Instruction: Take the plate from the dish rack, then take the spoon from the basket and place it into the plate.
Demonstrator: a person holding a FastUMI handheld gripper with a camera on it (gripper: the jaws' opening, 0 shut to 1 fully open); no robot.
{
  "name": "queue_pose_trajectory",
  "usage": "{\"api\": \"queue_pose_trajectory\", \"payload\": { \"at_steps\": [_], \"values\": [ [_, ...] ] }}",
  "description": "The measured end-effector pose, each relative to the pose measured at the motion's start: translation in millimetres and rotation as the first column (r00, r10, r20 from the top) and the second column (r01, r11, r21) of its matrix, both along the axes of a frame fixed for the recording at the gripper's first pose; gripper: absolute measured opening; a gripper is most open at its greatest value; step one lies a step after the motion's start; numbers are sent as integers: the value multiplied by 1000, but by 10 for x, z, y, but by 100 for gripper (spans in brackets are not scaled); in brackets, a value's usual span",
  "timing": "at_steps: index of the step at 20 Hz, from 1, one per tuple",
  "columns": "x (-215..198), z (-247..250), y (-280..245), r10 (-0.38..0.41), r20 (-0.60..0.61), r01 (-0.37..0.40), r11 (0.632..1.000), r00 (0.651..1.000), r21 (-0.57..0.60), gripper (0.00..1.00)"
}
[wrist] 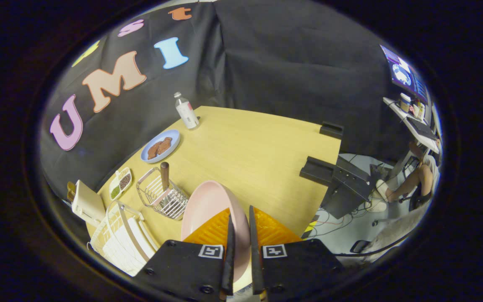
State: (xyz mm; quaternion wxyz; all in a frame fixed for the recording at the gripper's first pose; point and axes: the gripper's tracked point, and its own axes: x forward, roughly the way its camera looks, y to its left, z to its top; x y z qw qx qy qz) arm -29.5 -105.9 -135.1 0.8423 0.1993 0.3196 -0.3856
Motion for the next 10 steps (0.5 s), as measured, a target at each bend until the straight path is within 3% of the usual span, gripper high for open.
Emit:
{"api": "queue_pose_trajectory", "payload": {
  "at_steps": [4,10],
  "values": [
    [-125,-385,-63,-16,-91,17,1000,996,13,18],
    [2,-535,-57,-5,-65,8,999,998,43,14]
  ]
}}
